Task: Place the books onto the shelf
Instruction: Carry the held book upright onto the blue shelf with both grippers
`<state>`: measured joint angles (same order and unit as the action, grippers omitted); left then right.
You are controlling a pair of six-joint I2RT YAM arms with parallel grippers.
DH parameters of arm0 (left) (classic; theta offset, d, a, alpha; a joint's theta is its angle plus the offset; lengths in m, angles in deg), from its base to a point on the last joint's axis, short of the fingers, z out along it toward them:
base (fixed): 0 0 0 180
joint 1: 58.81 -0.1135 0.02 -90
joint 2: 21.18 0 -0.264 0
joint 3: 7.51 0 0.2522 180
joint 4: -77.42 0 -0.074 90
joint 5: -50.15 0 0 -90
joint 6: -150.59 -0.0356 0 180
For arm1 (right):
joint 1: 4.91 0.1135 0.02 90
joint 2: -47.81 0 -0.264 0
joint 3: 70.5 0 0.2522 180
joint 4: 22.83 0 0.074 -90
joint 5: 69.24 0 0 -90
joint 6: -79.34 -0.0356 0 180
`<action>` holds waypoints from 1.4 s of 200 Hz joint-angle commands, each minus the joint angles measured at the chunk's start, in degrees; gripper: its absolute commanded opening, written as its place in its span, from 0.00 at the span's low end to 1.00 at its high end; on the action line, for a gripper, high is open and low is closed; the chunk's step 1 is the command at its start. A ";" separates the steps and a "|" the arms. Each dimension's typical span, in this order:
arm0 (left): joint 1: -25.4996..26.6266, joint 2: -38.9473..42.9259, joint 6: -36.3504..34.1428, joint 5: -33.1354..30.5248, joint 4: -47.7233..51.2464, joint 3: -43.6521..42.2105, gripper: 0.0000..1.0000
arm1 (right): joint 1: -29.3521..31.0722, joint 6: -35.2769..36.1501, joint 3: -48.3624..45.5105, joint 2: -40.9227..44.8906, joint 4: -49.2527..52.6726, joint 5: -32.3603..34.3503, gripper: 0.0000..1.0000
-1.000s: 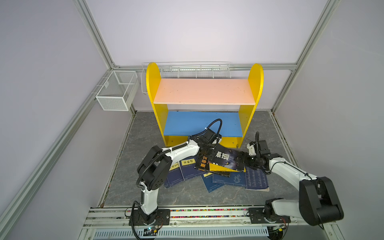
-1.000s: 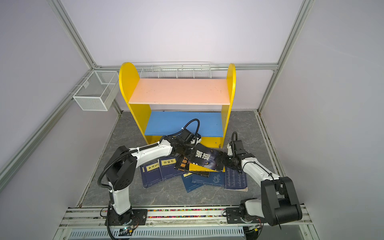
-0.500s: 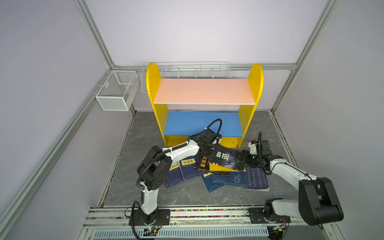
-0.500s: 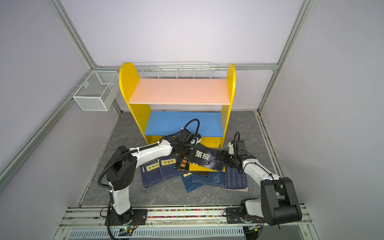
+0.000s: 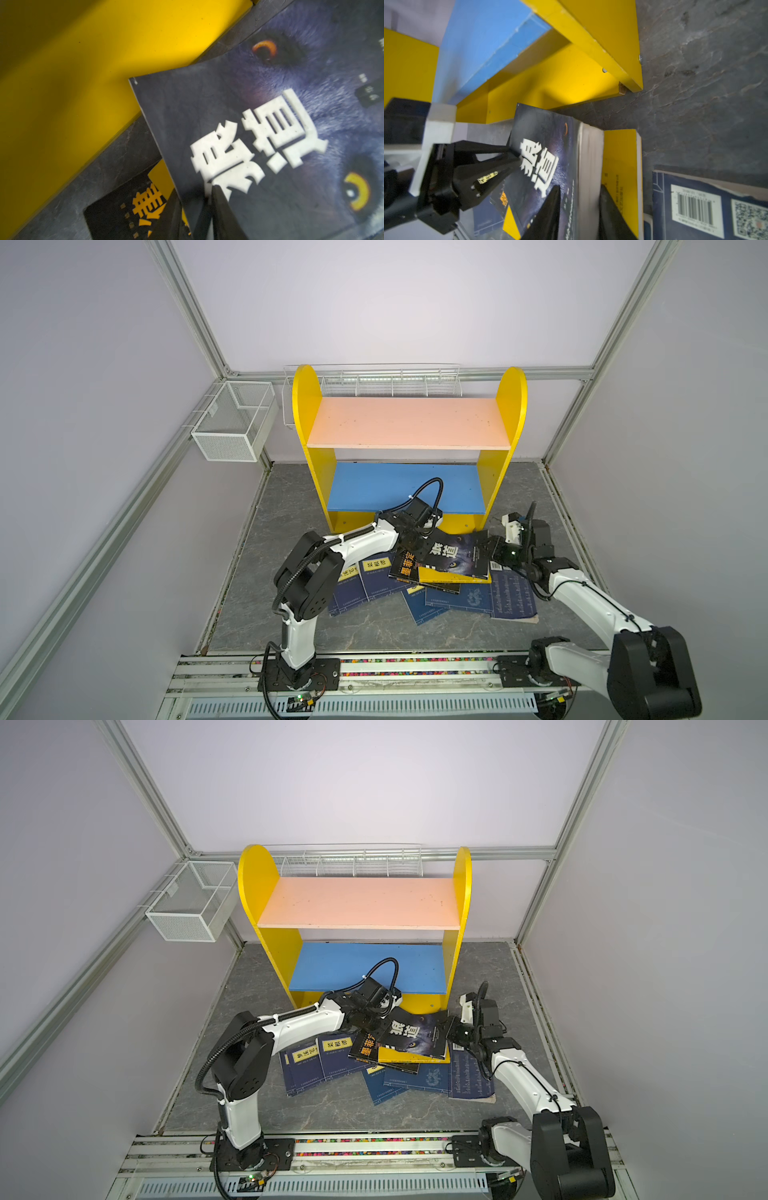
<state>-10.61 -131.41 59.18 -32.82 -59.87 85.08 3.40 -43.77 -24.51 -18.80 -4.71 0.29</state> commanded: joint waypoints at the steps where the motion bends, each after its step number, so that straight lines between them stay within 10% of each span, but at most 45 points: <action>1: 1.50 -1.20 -2.38 5.65 6.07 -2.82 0.25 | 0.65 0.07 -0.50 -1.08 -4.37 -4.80 0.16; 22: 1.41 0.84 -2.01 5.49 4.97 -3.45 0.28 | 0.65 0.59 -1.09 -0.79 -4.47 -5.44 0.06; 52: -1.52 7.99 1.50 7.07 0.43 -6.23 0.66 | 0.65 1.70 -1.81 3.63 -4.07 -7.73 0.06; 94: -9.60 20.39 10.58 14.68 -9.37 -14.05 0.87 | 0.74 1.75 -0.21 12.08 -2.94 -11.86 0.06; 154: -21.73 34.63 30.23 27.54 -31.36 -30.88 0.92 | 3.09 0.00 9.12 13.82 -5.80 -17.21 0.06; 280: -28.39 36.75 47.22 45.31 -54.27 -40.62 0.90 | 14.01 -10.26 23.45 -7.47 -30.83 -6.87 0.07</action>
<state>-38.83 -93.86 102.15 8.00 -107.01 45.32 15.67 -49.32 -3.22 -23.43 -24.32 -8.72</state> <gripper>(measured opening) 0.913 0.148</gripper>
